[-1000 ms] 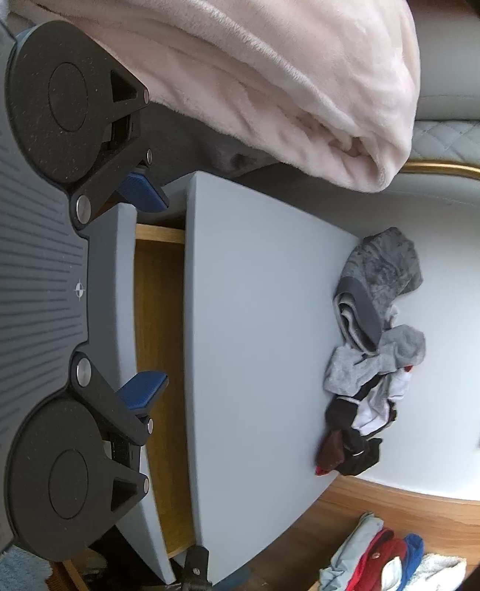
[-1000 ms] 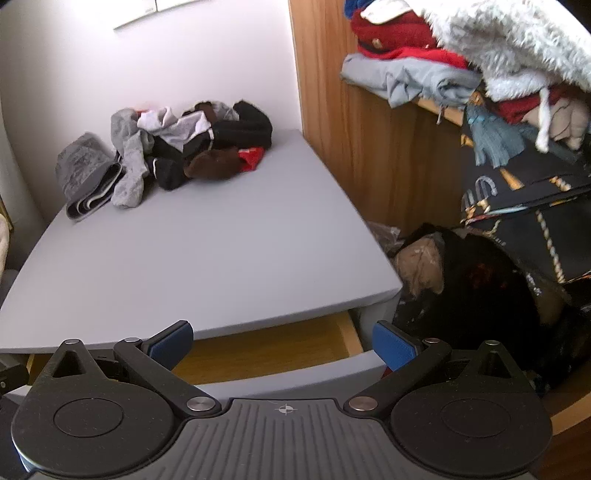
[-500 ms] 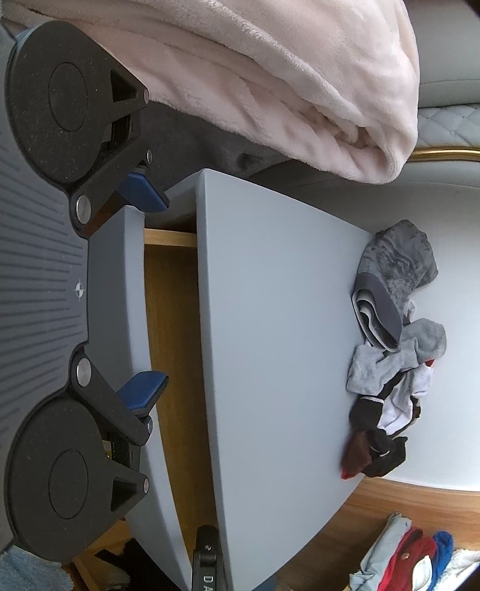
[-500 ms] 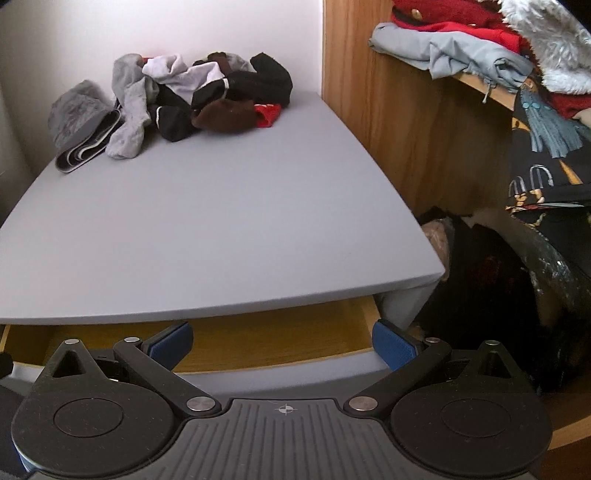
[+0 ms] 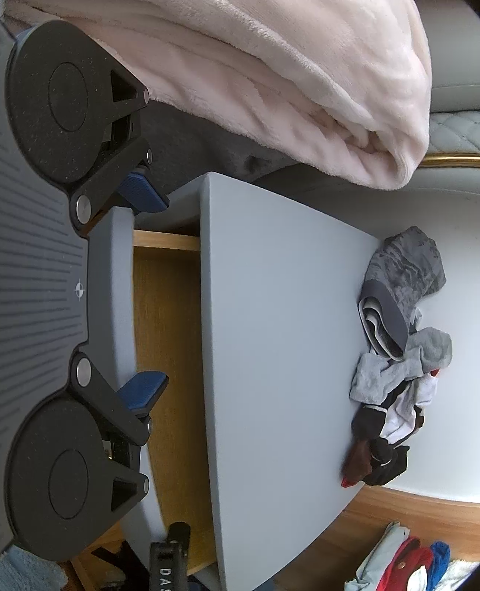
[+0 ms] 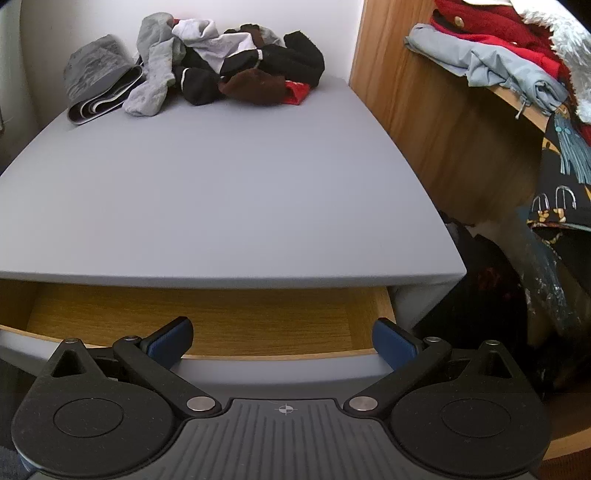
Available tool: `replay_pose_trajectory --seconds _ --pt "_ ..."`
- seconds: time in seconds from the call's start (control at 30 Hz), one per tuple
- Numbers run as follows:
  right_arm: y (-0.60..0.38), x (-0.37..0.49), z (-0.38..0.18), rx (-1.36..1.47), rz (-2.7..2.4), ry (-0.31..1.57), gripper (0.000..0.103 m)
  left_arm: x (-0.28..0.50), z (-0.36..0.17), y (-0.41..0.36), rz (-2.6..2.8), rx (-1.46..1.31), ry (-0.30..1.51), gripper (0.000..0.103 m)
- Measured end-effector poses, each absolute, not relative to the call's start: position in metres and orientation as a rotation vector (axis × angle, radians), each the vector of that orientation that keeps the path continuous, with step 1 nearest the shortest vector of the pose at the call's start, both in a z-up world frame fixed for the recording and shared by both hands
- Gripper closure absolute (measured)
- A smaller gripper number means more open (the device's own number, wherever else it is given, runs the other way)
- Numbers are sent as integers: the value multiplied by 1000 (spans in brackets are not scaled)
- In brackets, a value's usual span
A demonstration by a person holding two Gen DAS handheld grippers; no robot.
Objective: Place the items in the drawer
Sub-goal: 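Pull the drawer front with both tools, sliding the drawer fully out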
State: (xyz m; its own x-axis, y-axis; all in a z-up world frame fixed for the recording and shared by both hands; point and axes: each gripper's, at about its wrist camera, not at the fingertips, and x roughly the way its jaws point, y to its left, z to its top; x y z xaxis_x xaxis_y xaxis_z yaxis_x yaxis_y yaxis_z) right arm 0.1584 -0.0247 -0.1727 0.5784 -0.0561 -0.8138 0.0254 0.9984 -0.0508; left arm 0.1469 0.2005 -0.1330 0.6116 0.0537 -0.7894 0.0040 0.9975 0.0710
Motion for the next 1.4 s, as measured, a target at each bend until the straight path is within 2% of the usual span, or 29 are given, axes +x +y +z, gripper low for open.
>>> replay_pose_trajectory --seconds 0.57,1.4 --pt "-24 127 -168 -37 -38 1059 0 125 -140 213 3 0 1063 8" --pt "-28 92 -160 -44 -17 1132 0 110 -140 209 -9 -1 1186 8"
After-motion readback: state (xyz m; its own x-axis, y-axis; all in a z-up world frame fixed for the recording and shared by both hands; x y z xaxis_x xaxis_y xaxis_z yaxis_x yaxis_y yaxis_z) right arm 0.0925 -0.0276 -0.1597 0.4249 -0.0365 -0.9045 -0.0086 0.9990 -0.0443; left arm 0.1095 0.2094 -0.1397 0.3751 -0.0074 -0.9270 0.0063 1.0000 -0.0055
